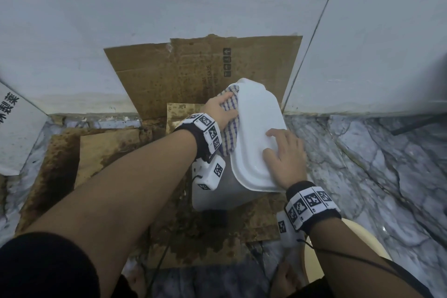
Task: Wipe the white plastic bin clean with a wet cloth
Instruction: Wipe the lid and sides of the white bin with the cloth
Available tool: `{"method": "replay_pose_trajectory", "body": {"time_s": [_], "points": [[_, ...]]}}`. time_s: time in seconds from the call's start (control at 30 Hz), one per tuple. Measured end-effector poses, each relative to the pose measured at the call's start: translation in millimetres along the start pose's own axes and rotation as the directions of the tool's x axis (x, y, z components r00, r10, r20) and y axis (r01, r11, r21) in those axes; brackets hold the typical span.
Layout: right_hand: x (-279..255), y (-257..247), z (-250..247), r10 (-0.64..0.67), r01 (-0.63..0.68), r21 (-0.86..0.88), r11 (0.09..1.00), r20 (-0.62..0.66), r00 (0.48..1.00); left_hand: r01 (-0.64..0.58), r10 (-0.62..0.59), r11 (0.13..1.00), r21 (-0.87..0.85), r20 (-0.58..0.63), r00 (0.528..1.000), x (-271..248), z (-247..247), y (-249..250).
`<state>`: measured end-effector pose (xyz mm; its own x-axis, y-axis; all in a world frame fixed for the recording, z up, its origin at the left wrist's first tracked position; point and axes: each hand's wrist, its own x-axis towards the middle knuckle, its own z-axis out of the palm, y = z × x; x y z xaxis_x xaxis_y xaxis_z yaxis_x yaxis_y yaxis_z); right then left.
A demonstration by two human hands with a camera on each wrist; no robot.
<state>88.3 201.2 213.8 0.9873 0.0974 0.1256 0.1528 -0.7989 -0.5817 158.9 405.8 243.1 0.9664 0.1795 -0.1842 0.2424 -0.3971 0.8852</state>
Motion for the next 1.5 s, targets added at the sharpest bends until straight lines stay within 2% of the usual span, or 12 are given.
{"method": "replay_pose_trajectory", "body": {"time_s": [0.23, 0.4, 0.57, 0.67, 0.8, 0.93, 1.1, 1.2, 1.33, 1.43, 1.5], "points": [[3, 4, 3, -0.006, 0.005, -0.028, 1.0, -0.013, 1.0, 0.006, -0.009, 0.994, 0.105, 0.026, 1.0, 39, -10, 12], [2, 1, 2, -0.005, 0.004, -0.051, 0.999, -0.016, 1.0, -0.024, 0.006, 0.987, 0.156, 0.118, 0.993, 65, -17, 24], [1, -4, 6, -0.019, 0.018, -0.071, 0.997, -0.013, 1.0, -0.004, -0.034, 0.976, 0.218, 0.17, 0.985, 88, -24, 36], [3, -4, 6, -0.017, 0.016, -0.069, 0.997, -0.022, 1.0, -0.051, 0.0, 0.963, 0.263, 0.193, 0.981, 95, -25, 42], [3, -5, 6, -0.012, 0.011, -0.053, 0.999, -0.026, 1.0, -0.17, 0.11, 0.914, 0.367, 0.179, 0.978, 101, -23, 46], [2, -8, 6, -0.006, 0.005, -0.044, 0.999, -0.023, 1.0, -0.166, 0.129, 0.909, 0.382, 0.12, 0.984, 102, -24, 38], [1, -16, 8, -0.004, 0.003, -0.057, 0.998, -0.013, 1.0, -0.035, 0.022, 0.982, 0.186, 0.073, 0.997, 93, -29, 12], [-1, -22, 9, -0.001, 0.001, -0.079, 0.997, -0.003, 1.0, -0.03, 0.027, 0.999, 0.041, 0.058, 0.998, 77, -32, 0], [-3, -29, 9, -0.005, 0.005, -0.108, 0.994, 0.003, 1.0, -0.009, 0.014, 0.995, -0.096, 0.046, 0.999, 53, -31, -12], [-2, -28, 12, -0.012, 0.014, -0.115, 0.993, 0.013, 1.0, 0.035, -0.008, 0.959, -0.282, 0.098, 0.995, 33, -24, -23], [-1, -28, 13, -0.016, 0.019, -0.132, 0.991, 0.022, 1.0, 0.07, -0.017, 0.939, -0.336, 0.156, 0.988, 18, -20, -34]]}}
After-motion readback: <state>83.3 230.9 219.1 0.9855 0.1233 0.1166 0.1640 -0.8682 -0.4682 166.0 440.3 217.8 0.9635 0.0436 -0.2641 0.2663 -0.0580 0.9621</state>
